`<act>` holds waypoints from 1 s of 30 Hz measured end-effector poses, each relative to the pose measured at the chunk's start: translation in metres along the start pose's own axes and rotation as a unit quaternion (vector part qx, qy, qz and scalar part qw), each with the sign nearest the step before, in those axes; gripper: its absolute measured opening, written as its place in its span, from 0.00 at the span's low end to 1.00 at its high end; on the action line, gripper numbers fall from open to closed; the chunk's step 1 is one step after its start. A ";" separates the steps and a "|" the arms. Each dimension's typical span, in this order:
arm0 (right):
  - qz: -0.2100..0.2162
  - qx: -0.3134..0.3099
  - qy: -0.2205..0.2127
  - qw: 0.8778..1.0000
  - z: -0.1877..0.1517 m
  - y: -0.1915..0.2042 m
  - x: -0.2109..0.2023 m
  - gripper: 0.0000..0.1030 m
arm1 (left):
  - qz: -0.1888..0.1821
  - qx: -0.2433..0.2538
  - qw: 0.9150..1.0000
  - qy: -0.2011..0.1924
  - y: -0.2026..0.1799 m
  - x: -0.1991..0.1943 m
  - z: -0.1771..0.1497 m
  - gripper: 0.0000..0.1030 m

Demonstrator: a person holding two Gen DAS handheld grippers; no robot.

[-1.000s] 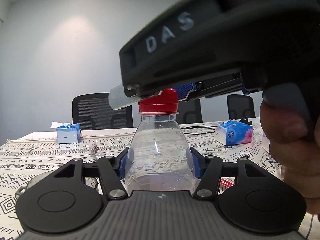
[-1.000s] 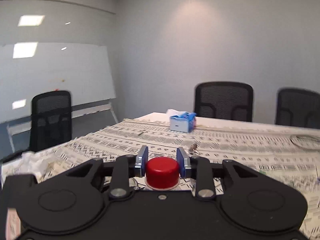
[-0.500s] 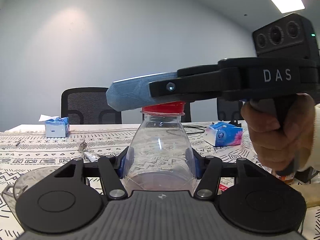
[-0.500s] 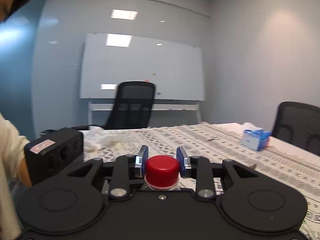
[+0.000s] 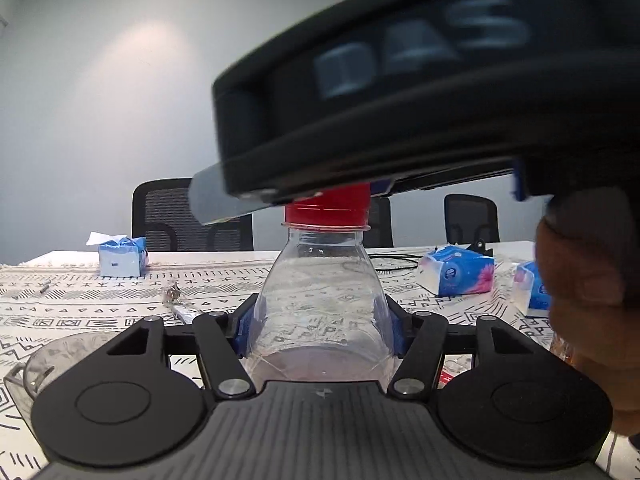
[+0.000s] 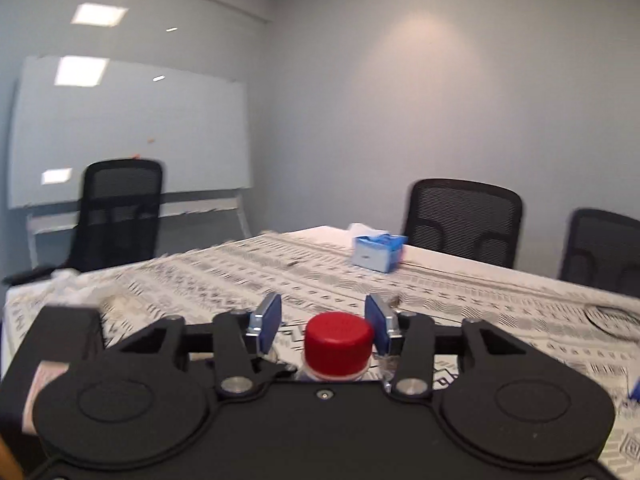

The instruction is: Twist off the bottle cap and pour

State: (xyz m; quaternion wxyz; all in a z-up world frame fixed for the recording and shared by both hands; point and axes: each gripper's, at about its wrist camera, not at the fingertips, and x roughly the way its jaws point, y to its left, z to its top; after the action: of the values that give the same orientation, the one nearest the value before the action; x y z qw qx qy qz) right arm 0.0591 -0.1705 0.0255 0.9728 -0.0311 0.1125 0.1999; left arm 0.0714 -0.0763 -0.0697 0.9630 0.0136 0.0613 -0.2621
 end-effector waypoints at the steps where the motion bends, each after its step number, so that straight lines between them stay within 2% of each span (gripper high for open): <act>1: -0.006 0.009 -0.001 1.000 -0.001 -0.002 0.001 0.33 | 0.002 0.001 1.000 0.000 -0.001 0.000 0.000 0.56; 4: 0.010 0.003 -0.006 1.000 -0.003 -0.007 0.003 0.32 | 0.006 0.002 1.000 -0.001 -0.002 0.000 0.000 0.55; 7: 0.064 -0.007 -0.011 0.998 -0.004 -0.022 0.006 0.32 | 0.005 0.002 1.000 0.001 -0.004 -0.003 0.000 0.54; 9: 0.118 -0.022 -0.013 0.993 -0.003 -0.035 0.009 0.32 | 0.001 0.005 1.000 -0.001 -0.004 -0.004 0.000 0.54; 11: 0.154 -0.035 -0.016 0.987 -0.002 -0.044 0.014 0.32 | -0.003 0.001 1.000 0.001 -0.002 -0.003 0.000 0.54; 16: 0.277 -0.047 -0.018 0.960 0.004 -0.073 0.026 0.32 | -0.016 -0.003 1.000 0.004 0.001 0.000 0.001 0.54; 19: 0.320 -0.040 -0.012 0.947 0.006 -0.085 0.034 0.32 | -0.019 -0.009 1.000 0.004 0.004 0.002 0.001 0.54; 20: 0.317 -0.044 -0.011 0.947 0.007 -0.084 0.033 0.33 | -0.020 -0.009 1.000 0.004 0.005 0.002 0.000 0.54; 22: 0.288 -0.038 0.000 0.957 0.010 -0.077 0.026 0.34 | -0.020 -0.009 1.000 0.002 0.006 0.003 0.000 0.55; 24: 0.241 -0.035 0.002 0.970 0.010 -0.068 0.017 0.48 | -0.017 -0.009 1.000 0.001 0.006 0.003 0.000 0.56; 26: 0.183 -0.034 0.000 0.983 0.007 -0.059 0.009 0.49 | -0.014 -0.008 1.000 0.001 0.005 0.003 0.000 0.56; 30: 0.131 -0.026 -0.006 0.991 -0.001 -0.048 -0.002 0.55 | -0.009 0.000 1.000 -0.002 -0.001 0.000 0.000 0.56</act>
State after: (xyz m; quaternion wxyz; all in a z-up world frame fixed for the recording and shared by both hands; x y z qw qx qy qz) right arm 0.0760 -0.2155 0.0259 0.9378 -0.0405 0.1046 0.3285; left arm 0.0707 -0.0771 -0.0697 0.9607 0.0120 0.0594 -0.2708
